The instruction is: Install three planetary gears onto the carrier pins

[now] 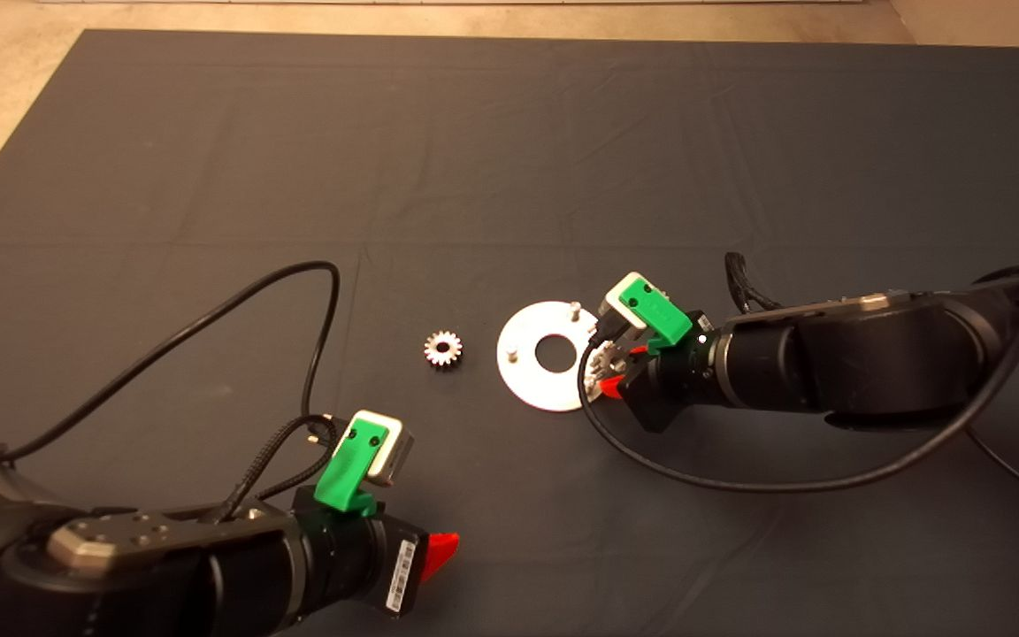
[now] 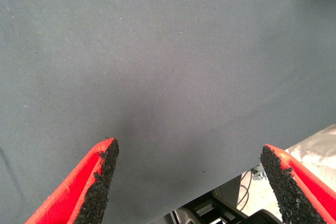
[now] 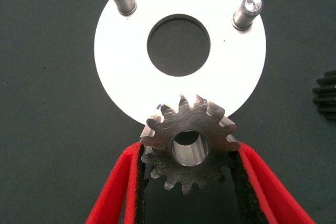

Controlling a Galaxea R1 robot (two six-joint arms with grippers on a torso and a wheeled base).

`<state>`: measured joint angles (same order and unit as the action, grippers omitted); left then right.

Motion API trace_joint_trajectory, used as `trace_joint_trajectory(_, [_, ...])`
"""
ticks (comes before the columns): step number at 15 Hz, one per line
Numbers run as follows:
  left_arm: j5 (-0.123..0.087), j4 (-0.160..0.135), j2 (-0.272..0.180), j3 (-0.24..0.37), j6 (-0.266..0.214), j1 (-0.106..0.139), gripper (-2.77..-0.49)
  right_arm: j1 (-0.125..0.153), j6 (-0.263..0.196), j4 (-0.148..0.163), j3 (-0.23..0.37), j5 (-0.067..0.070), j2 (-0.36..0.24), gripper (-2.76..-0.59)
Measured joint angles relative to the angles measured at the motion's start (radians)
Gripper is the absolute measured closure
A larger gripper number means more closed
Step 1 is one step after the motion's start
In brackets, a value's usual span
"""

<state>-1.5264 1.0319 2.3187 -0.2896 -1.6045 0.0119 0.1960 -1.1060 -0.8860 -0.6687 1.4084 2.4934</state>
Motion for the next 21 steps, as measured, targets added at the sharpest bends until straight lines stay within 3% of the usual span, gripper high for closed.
trace_joint_trajectory(3, [0.000,0.000,0.000,0.000,-0.002,0.000,-1.91,0.000,0.000,0.000,-0.016,-0.010,0.000,-0.93])
trace_joint_trajectory(7, [0.000,-0.001,0.001,0.000,-0.004,0.005,-1.91,-0.013,0.001,0.000,-0.055,-0.048,0.008,-0.93])
trace_joint_trajectory(10, [0.000,-0.001,0.003,0.000,-0.007,0.006,-1.91,-0.030,0.001,-0.001,-0.086,-0.049,0.049,-0.93])
trace_joint_trajectory(12, [0.000,-0.001,0.003,0.000,-0.008,0.007,-1.91,-0.046,0.002,-0.001,-0.089,-0.057,0.071,-0.92])
trace_joint_trajectory(21, [0.000,-0.004,0.003,0.000,-0.009,0.019,-1.91,-0.046,0.002,0.000,-0.090,-0.055,0.064,-0.93])
